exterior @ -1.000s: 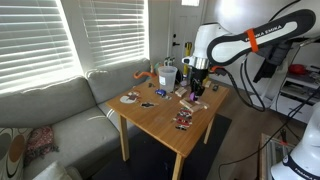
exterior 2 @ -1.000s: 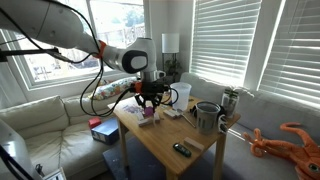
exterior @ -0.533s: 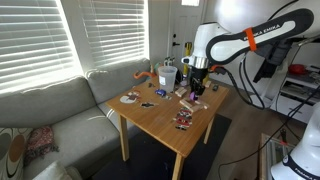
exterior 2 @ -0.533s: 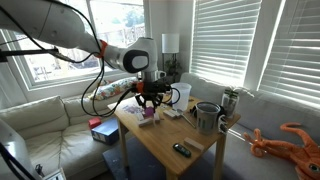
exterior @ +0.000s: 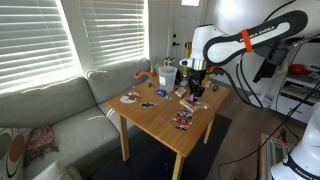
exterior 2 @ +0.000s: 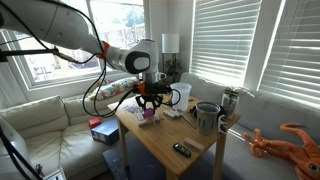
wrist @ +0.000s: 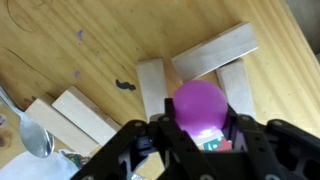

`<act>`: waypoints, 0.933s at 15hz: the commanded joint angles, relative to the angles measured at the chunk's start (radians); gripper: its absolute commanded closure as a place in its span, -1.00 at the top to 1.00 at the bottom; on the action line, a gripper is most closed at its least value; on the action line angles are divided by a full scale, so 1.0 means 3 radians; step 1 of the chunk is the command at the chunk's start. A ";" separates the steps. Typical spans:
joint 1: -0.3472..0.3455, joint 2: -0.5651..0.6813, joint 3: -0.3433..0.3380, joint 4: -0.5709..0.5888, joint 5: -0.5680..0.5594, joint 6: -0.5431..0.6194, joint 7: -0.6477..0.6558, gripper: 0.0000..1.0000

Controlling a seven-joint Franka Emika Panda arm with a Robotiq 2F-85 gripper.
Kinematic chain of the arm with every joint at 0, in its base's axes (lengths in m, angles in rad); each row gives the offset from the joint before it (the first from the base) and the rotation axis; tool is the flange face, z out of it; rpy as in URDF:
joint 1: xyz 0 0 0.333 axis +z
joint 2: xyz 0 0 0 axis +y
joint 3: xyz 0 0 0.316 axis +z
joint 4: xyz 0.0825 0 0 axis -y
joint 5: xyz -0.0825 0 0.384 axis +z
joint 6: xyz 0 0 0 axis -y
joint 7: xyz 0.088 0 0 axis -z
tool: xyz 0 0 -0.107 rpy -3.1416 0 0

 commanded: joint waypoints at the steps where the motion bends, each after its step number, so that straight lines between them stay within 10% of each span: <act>1: -0.0058 0.0052 0.0051 0.0118 0.0142 -0.0149 -0.0107 0.40; 6: -0.0060 -0.0116 0.0056 0.0053 0.0149 -0.0061 -0.0173 0.96; 14: -0.0112 -0.0419 0.0000 0.0068 0.0451 -0.0302 0.0295 1.00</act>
